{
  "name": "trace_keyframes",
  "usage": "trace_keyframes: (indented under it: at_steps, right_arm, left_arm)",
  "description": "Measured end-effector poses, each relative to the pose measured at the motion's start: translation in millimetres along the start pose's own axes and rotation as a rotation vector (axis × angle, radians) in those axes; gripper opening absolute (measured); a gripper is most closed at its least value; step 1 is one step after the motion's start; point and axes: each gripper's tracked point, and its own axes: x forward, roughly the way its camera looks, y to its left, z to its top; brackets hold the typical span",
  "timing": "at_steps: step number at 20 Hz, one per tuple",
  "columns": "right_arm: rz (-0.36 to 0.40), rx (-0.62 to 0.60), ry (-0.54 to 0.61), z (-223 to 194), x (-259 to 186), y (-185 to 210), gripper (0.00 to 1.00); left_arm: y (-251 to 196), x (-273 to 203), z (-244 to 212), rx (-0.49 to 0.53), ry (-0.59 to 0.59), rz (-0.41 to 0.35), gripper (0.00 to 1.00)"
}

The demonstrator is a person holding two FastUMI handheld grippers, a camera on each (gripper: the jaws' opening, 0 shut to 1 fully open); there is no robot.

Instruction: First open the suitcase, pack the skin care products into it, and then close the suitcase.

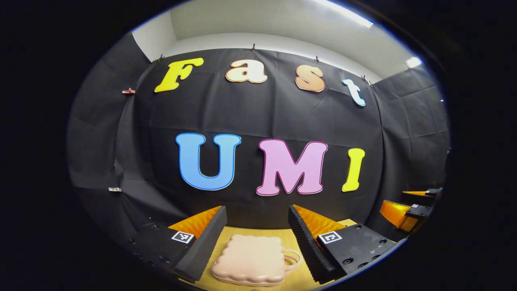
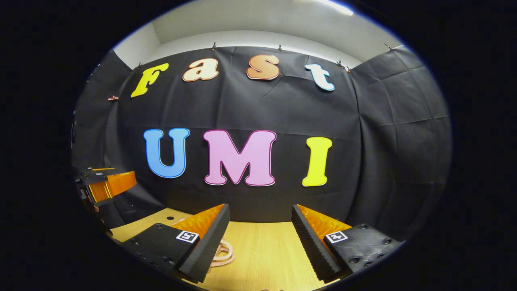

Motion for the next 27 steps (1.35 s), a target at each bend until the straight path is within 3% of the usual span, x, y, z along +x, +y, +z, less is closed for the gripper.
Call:
trace_keyframes:
  at_steps: [18,23,27]
  right_arm:
    - [0.001,-0.006,-0.021,3,-13,5,0.98]
    - [0.034,0.001,-0.029,6,-7,12,0.97]
    - [0.061,0.012,-0.04,10,-1,18,0.97]
  left_arm:
    - [4,-14,-16,0.012,0.028,-0.011,0.96]
    - [19,-22,-14,-0.023,0.045,0.039,0.96]
    - [30,-22,-9,0.01,0.051,0.086,0.96]
